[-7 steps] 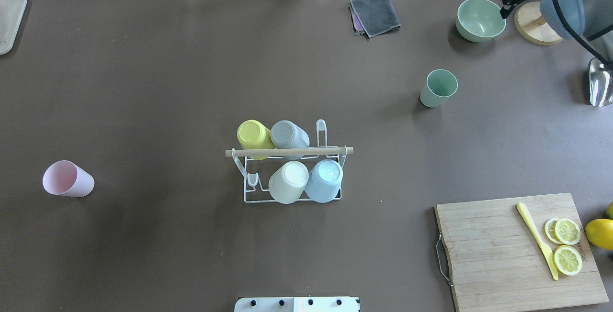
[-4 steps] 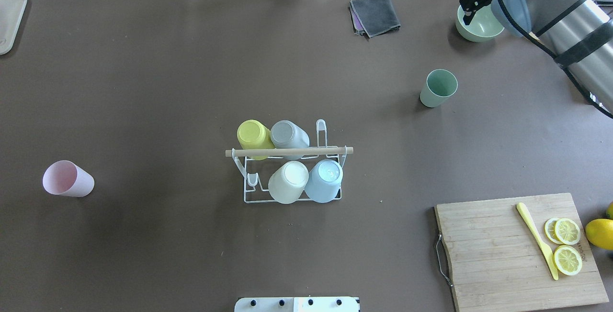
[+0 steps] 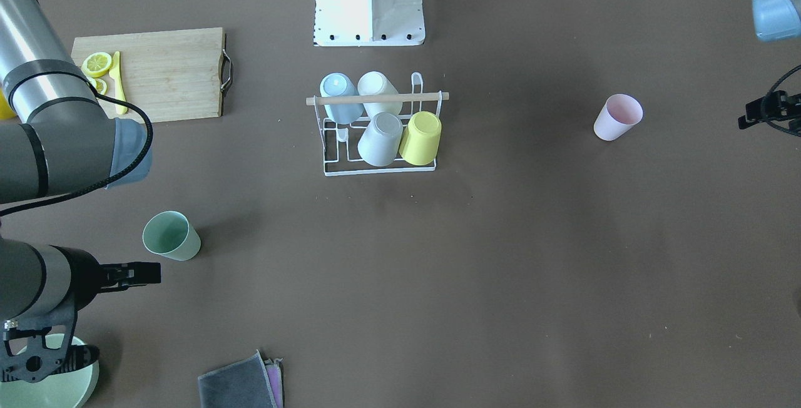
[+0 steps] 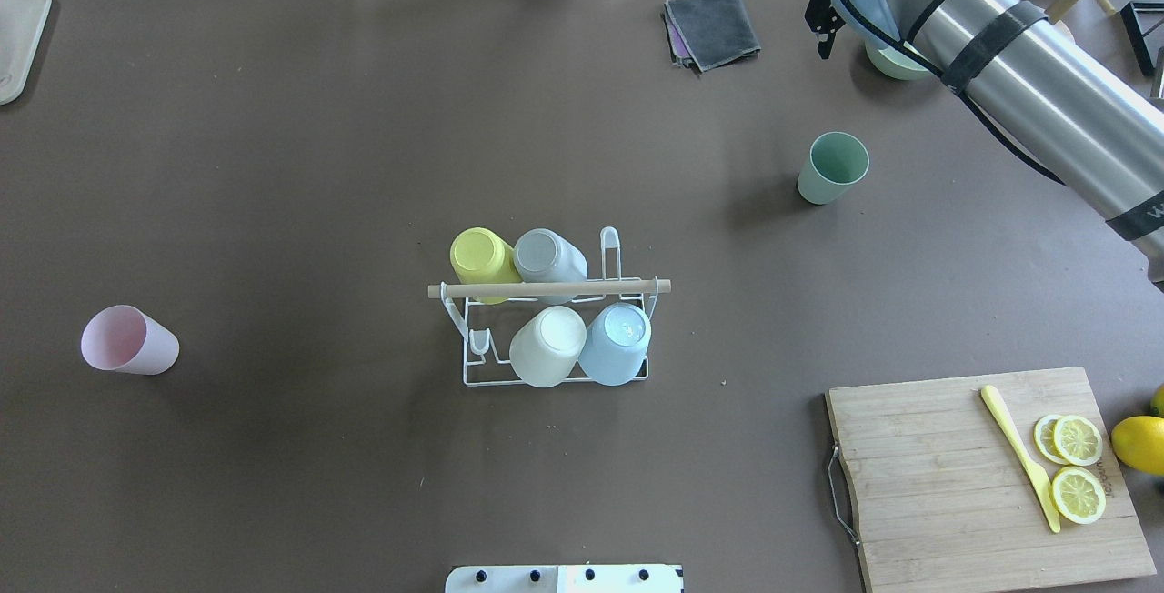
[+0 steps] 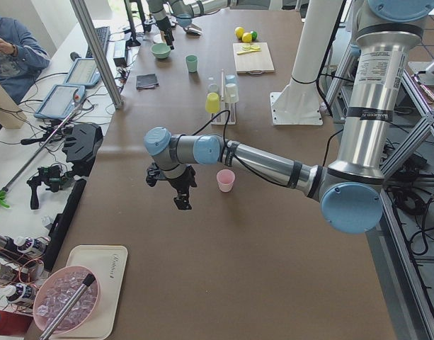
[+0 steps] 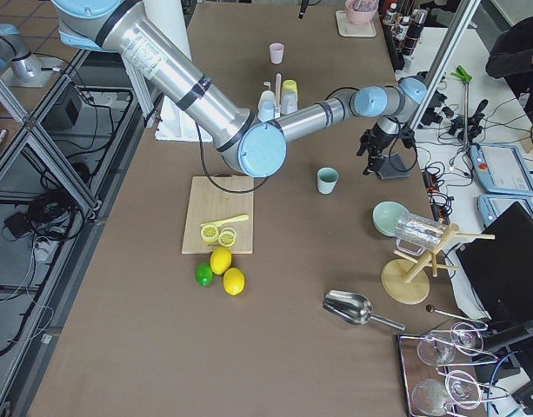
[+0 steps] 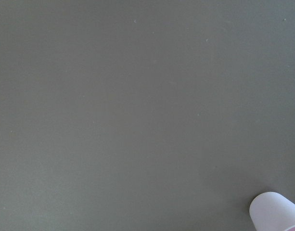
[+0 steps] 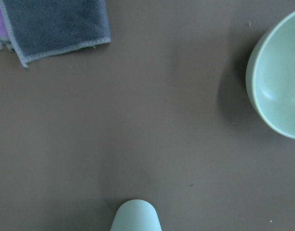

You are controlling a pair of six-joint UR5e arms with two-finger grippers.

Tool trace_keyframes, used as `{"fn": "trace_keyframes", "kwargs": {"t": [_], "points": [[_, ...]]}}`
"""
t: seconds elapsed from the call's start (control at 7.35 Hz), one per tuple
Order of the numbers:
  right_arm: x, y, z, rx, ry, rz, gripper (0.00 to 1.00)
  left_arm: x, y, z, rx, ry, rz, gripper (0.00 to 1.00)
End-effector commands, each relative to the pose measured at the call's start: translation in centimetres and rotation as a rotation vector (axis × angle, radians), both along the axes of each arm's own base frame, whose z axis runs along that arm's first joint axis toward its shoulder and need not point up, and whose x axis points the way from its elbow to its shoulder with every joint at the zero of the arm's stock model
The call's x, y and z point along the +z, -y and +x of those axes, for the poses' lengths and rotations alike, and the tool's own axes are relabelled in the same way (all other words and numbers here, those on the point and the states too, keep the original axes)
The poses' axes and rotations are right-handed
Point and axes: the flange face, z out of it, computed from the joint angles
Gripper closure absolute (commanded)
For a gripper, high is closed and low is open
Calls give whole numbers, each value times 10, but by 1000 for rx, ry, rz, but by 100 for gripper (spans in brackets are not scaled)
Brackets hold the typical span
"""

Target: Place cup on cup holder

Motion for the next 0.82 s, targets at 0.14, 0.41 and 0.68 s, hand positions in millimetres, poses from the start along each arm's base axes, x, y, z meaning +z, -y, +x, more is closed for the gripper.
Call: {"fn": "trace_keyframes", "kwargs": {"t": [0.14,0.41,0.68], "points": [[42,-6,-53,-111,-27,-66,0,-50,59,81,118,95,-95,2],[57,-5,-60,-144,-4,-99,0,-67,74,155,217,132,-158,2],[60,7,-75,-164,-24,-151,0,-62,77,170,246,146,-169,2]]}}
